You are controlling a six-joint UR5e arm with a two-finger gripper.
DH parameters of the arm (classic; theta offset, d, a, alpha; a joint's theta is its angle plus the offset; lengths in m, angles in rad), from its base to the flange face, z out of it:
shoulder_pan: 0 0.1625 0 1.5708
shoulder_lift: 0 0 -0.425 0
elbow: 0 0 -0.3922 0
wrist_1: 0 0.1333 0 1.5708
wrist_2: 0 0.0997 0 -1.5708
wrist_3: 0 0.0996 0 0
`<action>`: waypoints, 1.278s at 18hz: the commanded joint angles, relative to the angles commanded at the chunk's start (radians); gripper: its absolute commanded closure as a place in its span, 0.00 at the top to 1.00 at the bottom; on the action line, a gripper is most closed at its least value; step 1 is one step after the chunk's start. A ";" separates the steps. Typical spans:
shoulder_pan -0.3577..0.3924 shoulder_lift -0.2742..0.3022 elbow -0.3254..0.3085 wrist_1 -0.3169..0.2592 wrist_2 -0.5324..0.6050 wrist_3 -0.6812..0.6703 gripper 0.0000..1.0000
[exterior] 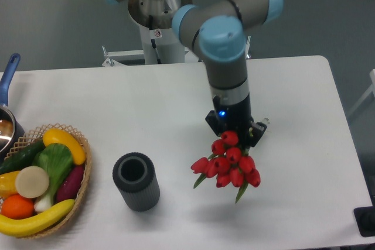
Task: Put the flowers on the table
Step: 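Lower the held tulips toward the table beside the grey vase, then open the gripper to release the tulips and lift away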
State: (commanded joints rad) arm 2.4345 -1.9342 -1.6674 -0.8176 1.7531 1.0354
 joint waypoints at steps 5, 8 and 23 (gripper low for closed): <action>-0.031 -0.077 0.002 0.006 0.034 0.008 0.40; -0.031 -0.098 -0.003 0.005 0.040 0.038 0.41; -0.043 -0.120 0.012 0.015 0.051 0.041 1.00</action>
State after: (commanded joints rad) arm 2.3915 -2.0541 -1.6551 -0.8023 1.8040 1.0769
